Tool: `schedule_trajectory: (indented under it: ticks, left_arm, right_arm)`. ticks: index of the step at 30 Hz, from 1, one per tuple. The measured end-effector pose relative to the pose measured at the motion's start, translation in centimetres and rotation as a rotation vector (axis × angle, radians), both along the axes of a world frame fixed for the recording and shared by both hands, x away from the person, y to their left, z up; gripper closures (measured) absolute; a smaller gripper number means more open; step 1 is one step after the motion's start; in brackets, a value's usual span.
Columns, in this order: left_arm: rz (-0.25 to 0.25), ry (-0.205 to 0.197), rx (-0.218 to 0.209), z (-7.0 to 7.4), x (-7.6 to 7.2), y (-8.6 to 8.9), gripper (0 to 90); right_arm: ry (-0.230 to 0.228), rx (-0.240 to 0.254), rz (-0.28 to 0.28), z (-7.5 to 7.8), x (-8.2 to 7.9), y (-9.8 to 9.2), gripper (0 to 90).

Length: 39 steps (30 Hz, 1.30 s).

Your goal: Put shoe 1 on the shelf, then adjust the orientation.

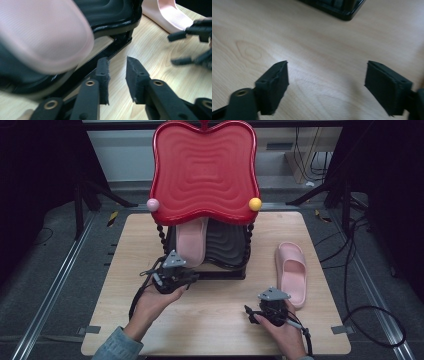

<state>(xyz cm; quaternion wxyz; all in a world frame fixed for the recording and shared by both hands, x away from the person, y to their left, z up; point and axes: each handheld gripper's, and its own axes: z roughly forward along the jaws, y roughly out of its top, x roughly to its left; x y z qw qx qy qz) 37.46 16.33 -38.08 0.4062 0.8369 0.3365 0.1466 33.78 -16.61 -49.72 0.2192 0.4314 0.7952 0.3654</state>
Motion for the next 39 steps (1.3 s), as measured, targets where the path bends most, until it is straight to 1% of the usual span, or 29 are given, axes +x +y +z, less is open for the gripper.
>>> schedule_trajectory:
  ticks: [1,2,4,5,7,9,10,11,12,13,15,17,18,20,22,24,25,27,29,30,32,33,35,36,37,39]
  left_arm:
    - [0.009,-0.001,0.004,-0.2,-0.4,0.6,67.4]
    - [0.028,0.003,-0.006,-0.7,-0.9,1.5,64.9]
    - [0.045,0.013,-0.022,-1.4,-1.5,2.7,60.4]
    - [0.062,0.014,-0.021,-1.8,-1.8,3.4,58.4]
    - [0.1,0.014,-0.012,-2.7,-2.4,4.7,52.2]
    - [0.142,0.025,-0.019,-4.0,-2.9,6.5,48.8]
    - [0.161,0.029,-0.01,-4.6,-2.9,7.2,45.9]
    - [0.181,0.028,0.009,-5.1,-2.9,7.7,42.3]
    - [0.224,0.021,0.042,-6.0,-2.8,8.5,38.9]
    - [0.25,0.024,0.063,-6.7,-2.6,9.2,34.9]
    - [0.291,0.036,0.069,-7.9,-2.2,10.7,29.4]
    - [0.325,0.031,0.093,-8.5,-1.9,11.8,25.1]
    - [0.357,0.021,0.104,-8.8,-1.8,12.5,23.7]
    - [0.389,0.019,0.1,-9.3,-1.7,13.6,21.2]
    - [0.416,0.011,0.087,-9.5,-1.7,14.2,19.2]
    - [0.43,-0.006,0.093,-9.6,-1.8,14.5,17.3]
    - [0.43,-0.009,0.097,-9.7,-1.9,14.6,16.1]
    - [0.441,-0.014,0.101,-9.8,-2.0,14.7,15.8]
    - [0.443,-0.01,0.102,-10.1,-2.0,14.8,15.7]
    - [0.443,-0.004,0.103,-10.2,-2.0,14.8,15.7]
    - [0.443,0.003,0.111,-10.5,-1.9,14.8,15.8]
    - [0.441,0.004,0.116,-10.5,-1.9,14.7,15.8]
    - [0.441,0.006,0.122,-10.6,-1.9,14.7,16.1]
    - [0.44,0.006,0.122,-10.6,-1.9,14.7,16.4]
    - [0.44,0.006,0.123,-10.7,-1.9,14.6,16.4]
    - [0.443,0.011,0.123,-10.7,-1.9,14.6,16.7]
  right_arm:
    - [-0.018,0.0,-0.013,0.3,-0.1,-0.2,24.7]
    - [-0.035,0.001,-0.023,0.7,-0.3,-0.5,26.7]
    - [-0.063,0.016,-0.05,1.4,-0.6,-1.0,30.5]
    - [-0.079,0.024,-0.063,1.8,-0.7,-1.3,32.1]
    - [-0.112,0.023,-0.086,2.4,-0.9,-1.8,34.9]
    - [-0.143,0.022,-0.111,3.0,-1.0,-2.2,37.9]
    - [-0.153,0.021,-0.121,3.3,-1.0,-2.3,38.6]
    - [-0.164,0.012,-0.127,3.5,-1.0,-2.5,39.6]
    - [-0.167,0.004,-0.132,3.6,-0.9,-2.6,40.4]
    - [-0.163,-0.003,-0.144,3.8,-0.7,-2.8,40.9]
    - [-0.155,-0.009,-0.163,4.1,-0.4,-3.5,41.5]
    - [-0.151,-0.017,-0.184,4.5,0.1,-4.3,42.0]
    - [-0.153,-0.026,-0.195,4.7,0.3,-4.7,42.5]
    - [-0.162,-0.041,-0.237,5.3,0.8,-6.0,45.0]
    - [-0.159,-0.057,-0.282,5.7,1.4,-7.4,45.5]
    - [-0.153,-0.072,-0.328,5.8,2.2,-8.9,47.7]
    - [-0.144,-0.077,-0.36,5.6,2.7,-9.7,48.1]
    - [-0.127,-0.079,-0.388,5.5,3.3,-10.7,49.0]
    - [-0.113,-0.08,-0.417,5.2,3.9,-11.6,50.5]
    - [-0.109,-0.086,-0.427,5.0,4.2,-12.0,50.9]
    - [-0.092,-0.085,-0.445,4.6,4.7,-12.6,51.0]
    - [-0.082,-0.095,-0.451,4.3,5.0,-12.8,51.0]
    - [-0.065,-0.109,-0.454,3.9,5.6,-13.1,50.4]
    - [-0.06,-0.107,-0.455,3.7,5.9,-13.1,50.8]
    - [-0.059,-0.102,-0.451,3.6,6.1,-13.1,52.1]
    - [-0.063,-0.114,-0.444,3.3,6.9,-13.0,54.1]
